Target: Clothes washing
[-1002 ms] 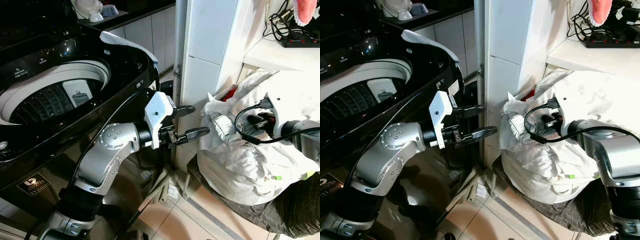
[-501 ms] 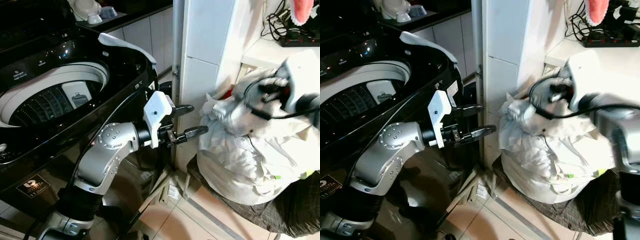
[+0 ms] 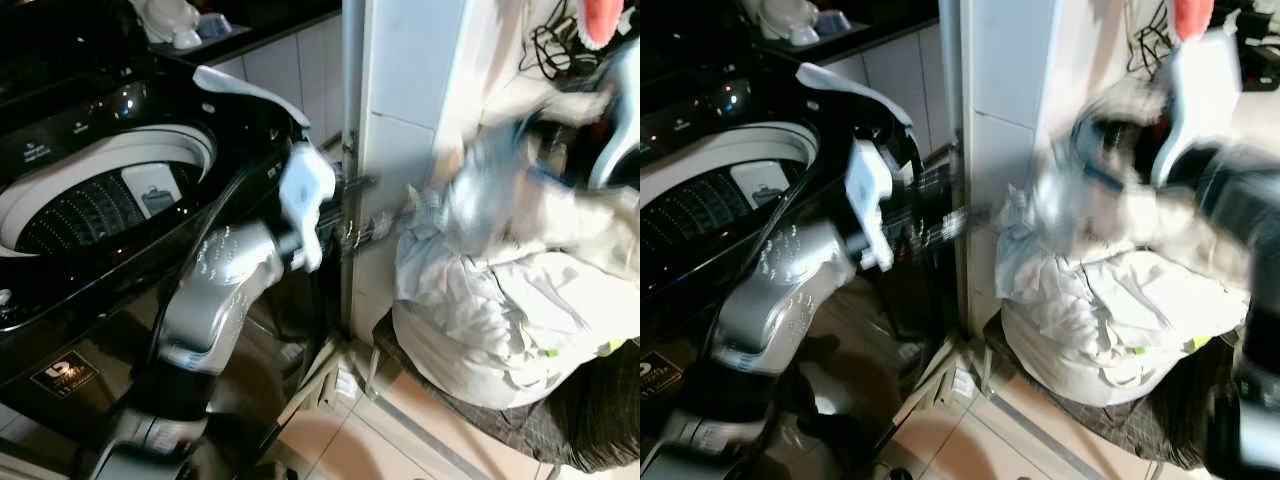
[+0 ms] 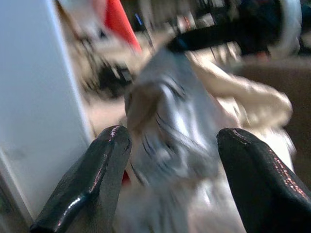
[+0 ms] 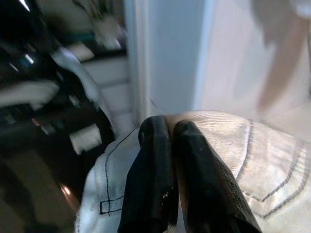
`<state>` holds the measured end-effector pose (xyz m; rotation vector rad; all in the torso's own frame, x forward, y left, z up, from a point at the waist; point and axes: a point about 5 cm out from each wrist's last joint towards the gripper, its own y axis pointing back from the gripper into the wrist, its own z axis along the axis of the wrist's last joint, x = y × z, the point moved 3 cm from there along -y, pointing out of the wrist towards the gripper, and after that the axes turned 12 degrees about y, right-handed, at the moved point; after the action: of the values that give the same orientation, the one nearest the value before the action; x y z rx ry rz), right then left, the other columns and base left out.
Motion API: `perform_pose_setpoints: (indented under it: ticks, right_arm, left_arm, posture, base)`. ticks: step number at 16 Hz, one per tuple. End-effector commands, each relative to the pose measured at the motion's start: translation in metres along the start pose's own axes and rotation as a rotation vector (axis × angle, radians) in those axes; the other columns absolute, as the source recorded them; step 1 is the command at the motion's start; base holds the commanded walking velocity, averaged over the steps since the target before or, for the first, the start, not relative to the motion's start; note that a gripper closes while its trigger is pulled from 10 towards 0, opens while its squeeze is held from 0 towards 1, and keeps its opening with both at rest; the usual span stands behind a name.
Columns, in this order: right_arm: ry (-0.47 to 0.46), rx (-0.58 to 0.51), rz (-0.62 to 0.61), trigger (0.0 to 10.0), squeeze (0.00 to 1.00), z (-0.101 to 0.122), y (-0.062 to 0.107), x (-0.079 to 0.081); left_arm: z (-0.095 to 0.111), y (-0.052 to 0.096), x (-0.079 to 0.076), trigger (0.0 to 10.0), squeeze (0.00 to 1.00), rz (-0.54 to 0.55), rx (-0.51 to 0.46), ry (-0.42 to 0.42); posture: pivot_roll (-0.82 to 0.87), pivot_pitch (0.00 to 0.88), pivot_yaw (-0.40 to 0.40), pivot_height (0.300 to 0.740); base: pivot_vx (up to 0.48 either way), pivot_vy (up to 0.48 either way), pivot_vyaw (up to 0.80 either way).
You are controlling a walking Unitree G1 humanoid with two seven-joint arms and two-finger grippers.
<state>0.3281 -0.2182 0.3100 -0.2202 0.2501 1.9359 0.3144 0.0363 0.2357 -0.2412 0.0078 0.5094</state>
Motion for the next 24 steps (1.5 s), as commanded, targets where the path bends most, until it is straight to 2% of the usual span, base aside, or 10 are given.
perform_pose_setpoints:
  ticks: [1,2,5,8,13,14,15,17,18,24]
  right_arm:
    - [-0.041,-0.053,0.039,0.0,0.0,0.009,0.001,0.003]
    - [-0.093,-0.099,0.077,0.0,0.0,0.015,-0.001,0.007]
    - [-0.175,-0.144,0.132,0.0,0.0,0.022,-0.007,0.018]
    - [-0.261,-0.205,0.198,0.0,0.0,0.031,-0.01,0.03]
    - [-0.375,-0.293,0.303,0.0,0.0,0.047,-0.007,0.042]
    - [-0.388,-0.305,0.331,0.0,0.0,0.05,-0.004,0.045]
    - [-0.392,-0.309,0.345,0.0,0.0,0.05,-0.003,0.046]
    - [-0.406,-0.307,0.392,0.0,0.0,0.051,-0.002,0.054]
    - [-0.42,-0.311,0.415,0.0,0.0,0.053,-0.002,0.058]
    - [-0.455,-0.319,0.487,0.0,0.0,0.056,-0.002,0.075]
  left_arm:
    - [0.017,0.0,0.005,10.0,0.16,0.015,-0.076,0.004]
    - [0.035,-0.006,-0.003,10.0,1.0,-0.037,-0.151,0.002]
    - [0.055,-0.026,-0.02,10.0,1.0,-0.111,-0.224,-0.049]
    - [0.039,-0.04,-0.035,10.0,1.0,-0.193,-0.153,-0.021]
    - [0.02,-0.058,-0.021,10.0,1.0,-0.032,-0.116,-0.18]
    - [0.024,-0.059,-0.016,10.0,0.66,0.004,-0.144,-0.182]
    - [0.027,-0.059,-0.014,10.0,0.58,0.021,-0.157,-0.184]
    - [0.03,-0.061,-0.011,10.0,0.1,0.038,-0.19,-0.187]
    - [0.027,-0.062,-0.012,10.0,0.0,0.037,-0.186,-0.195]
    - [0.018,-0.066,-0.026,10.0,0.0,-0.038,-0.181,-0.159]
  posture:
    - [-0.09,0.0,0.078,0.74]
    - [-0.09,0.0,0.074,0.74]
    - [-0.08,0.0,0.065,0.74]
    - [-0.08,0.0,0.062,0.74]
    - [-0.09,0.0,0.067,0.74]
    - [-0.1,0.0,0.067,0.74]
    - [-0.1,0.0,0.067,0.74]
    - [-0.09,0.0,0.062,0.74]
    - [-0.09,0.0,0.062,0.74]
    - [-0.09,0.0,0.062,0.74]
  base:
    - [0.0,0.0,0.0]
    - [0.0,0.0,0.0]
    - [0.0,0.0,0.0]
    - [0.0,0.0,0.0]
    - [0.0,0.0,0.0]
    - [0.0,0.0,0.0]
    - [0.0,0.0,0.0]
    - [0.0,0.0,0.0]
    - [0.0,0.0,0.0]
    - [0.0,0.0,0.0]
